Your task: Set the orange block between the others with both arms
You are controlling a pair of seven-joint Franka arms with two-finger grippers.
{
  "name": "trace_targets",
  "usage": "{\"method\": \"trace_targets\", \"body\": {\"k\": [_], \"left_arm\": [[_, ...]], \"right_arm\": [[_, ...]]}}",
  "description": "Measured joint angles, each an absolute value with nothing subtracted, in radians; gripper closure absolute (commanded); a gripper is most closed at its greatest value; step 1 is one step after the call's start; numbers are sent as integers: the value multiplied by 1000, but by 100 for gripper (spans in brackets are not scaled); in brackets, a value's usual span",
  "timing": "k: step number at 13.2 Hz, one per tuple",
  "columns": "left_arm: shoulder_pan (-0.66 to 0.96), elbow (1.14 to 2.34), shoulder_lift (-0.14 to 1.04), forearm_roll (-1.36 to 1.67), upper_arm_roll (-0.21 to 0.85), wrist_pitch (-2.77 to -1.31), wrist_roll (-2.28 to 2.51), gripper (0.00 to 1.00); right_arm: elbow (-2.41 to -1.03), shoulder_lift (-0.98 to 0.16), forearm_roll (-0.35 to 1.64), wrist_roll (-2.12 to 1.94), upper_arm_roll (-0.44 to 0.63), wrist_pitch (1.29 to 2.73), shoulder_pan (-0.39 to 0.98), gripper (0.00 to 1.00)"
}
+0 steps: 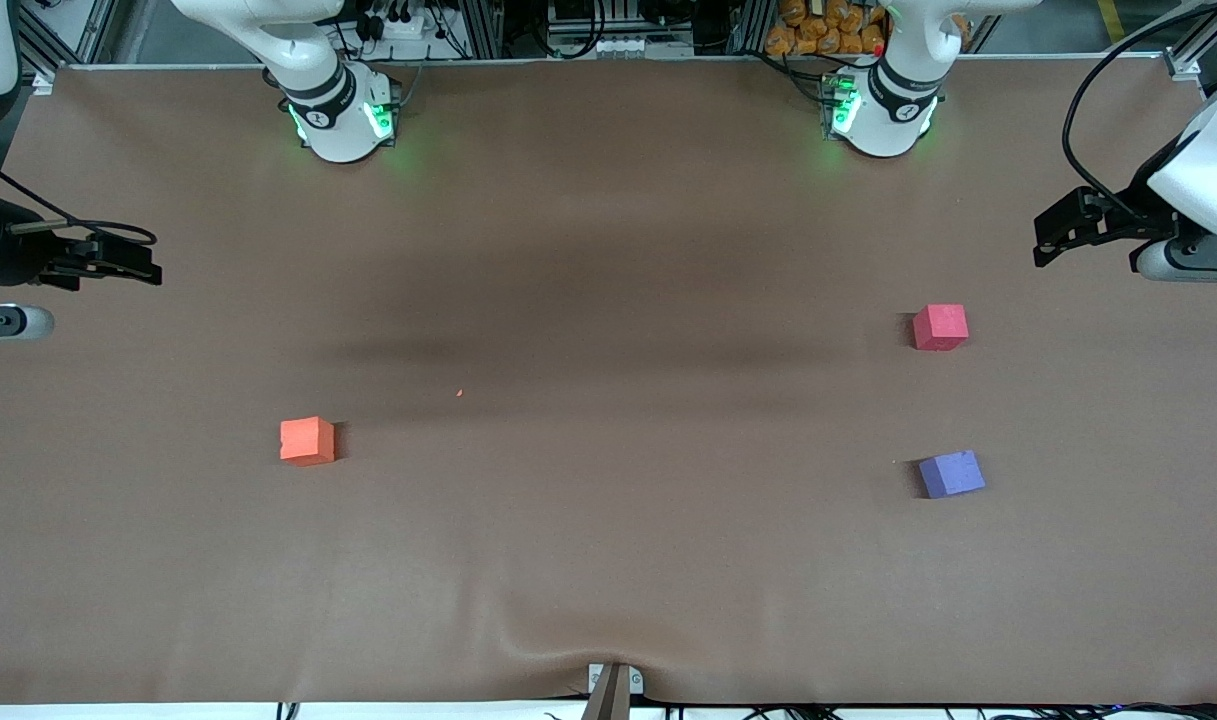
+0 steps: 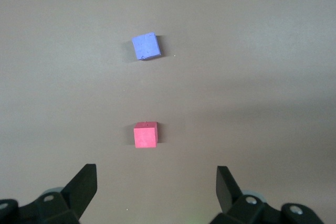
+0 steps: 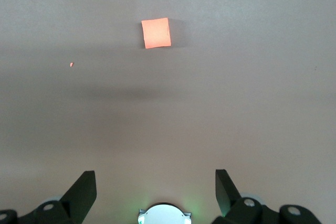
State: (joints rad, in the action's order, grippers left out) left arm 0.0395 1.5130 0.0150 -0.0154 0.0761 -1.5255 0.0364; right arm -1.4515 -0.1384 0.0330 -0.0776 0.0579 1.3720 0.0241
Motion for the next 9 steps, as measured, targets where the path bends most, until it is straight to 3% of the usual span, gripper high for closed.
{"method": "trace_targets", "body": {"k": [9], "left_arm": [[36, 1513, 25, -8, 74, -1526, 36, 0]], "right_arm": [[-1453, -140, 32, -77, 58, 1372, 24, 0]]}}
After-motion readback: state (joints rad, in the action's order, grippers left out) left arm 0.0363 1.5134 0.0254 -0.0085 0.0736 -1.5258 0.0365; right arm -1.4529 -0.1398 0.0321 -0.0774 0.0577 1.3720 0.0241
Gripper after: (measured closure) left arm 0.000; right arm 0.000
